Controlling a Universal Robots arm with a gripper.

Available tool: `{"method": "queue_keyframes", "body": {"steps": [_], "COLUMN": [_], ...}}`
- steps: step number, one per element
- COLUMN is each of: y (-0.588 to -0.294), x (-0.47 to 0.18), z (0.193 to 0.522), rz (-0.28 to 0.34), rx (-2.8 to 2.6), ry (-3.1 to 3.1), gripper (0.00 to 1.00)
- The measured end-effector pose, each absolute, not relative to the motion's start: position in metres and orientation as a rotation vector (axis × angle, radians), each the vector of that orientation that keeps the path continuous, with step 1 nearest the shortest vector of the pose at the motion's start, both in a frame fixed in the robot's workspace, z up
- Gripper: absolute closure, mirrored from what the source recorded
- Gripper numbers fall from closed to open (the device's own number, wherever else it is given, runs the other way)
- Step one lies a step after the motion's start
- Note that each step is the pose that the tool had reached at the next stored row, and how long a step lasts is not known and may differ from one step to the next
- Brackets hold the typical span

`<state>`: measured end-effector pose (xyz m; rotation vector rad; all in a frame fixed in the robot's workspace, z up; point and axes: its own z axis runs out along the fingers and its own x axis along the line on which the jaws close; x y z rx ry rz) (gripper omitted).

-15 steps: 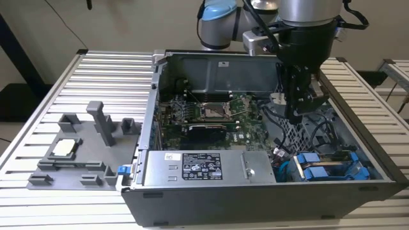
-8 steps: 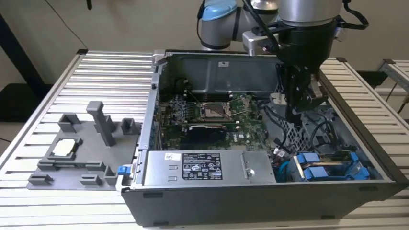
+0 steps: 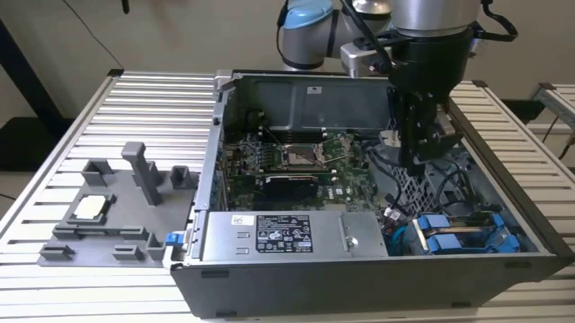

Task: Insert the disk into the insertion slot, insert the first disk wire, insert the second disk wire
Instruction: 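Insert the first disk wire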

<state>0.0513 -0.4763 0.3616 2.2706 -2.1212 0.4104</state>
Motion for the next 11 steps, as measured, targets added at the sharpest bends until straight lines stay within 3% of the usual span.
{"method": "queue_keyframes", "body": {"steps": [11], "y": [-0.4755], "x": [0.0563], "z": [0.3592], "rz": [0.409], "rx": [2.275], "ry": [-2.099], "gripper": [0.71]}}
